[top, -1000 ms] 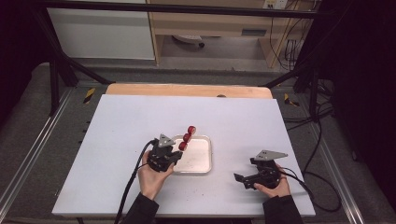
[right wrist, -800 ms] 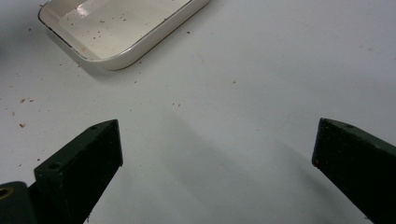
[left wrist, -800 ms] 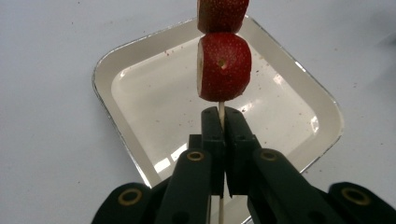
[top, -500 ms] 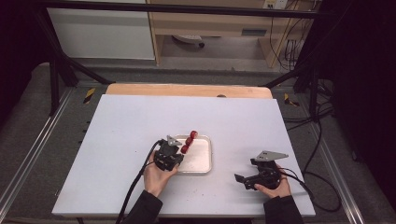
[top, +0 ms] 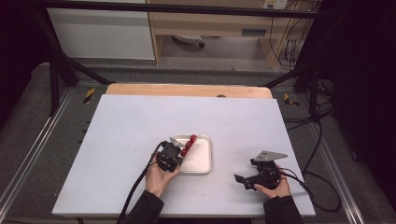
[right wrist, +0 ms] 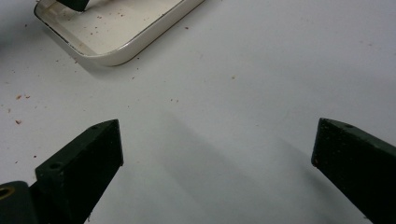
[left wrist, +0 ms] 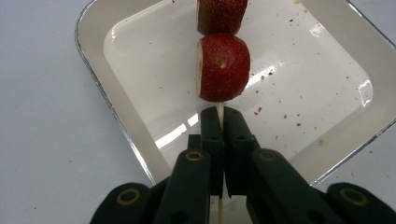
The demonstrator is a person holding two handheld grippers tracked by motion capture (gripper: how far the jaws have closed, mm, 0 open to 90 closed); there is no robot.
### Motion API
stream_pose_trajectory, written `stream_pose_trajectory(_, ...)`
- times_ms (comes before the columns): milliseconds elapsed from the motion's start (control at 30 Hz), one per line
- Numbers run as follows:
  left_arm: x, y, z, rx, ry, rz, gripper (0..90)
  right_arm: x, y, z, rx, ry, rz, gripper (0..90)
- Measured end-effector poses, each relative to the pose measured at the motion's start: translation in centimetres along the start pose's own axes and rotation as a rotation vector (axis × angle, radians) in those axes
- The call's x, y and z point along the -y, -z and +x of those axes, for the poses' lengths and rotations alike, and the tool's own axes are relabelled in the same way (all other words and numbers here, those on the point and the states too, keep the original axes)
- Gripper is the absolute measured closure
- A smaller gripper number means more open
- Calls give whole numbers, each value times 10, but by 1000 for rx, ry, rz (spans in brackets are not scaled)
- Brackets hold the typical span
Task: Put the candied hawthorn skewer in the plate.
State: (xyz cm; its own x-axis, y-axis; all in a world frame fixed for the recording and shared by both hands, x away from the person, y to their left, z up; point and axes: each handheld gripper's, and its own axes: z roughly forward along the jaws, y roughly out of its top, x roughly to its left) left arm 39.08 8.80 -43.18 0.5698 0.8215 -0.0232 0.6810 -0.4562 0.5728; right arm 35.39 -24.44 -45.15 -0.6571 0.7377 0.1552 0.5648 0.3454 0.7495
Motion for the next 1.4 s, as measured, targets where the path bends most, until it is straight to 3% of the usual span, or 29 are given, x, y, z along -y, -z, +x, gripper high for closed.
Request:
stream_pose_trajectory(333,0,0,0,-3,-8,0,863,0,1,0,3,2,2,26)
stream_pose_trajectory(567,0,8,4,23,-39,-15,770,0,1,0,5,-4,0,25)
stream_pose_trajectory(700,0,13,7,51,-72,-24,621,0,2,0,7,-4,-5,24)
stream_pose_trajectory(900,0,22,13,98,-89,-22,384,-1,2,0,5,-7,-8,21)
stream_pose_trajectory(1200,7,43,26,144,-138,-72,200,-1,3,0,2,-12,-8,17)
stream_pose_trajectory(1400,24,56,38,150,-166,-108,145,-1,5,-1,2,-15,-14,13)
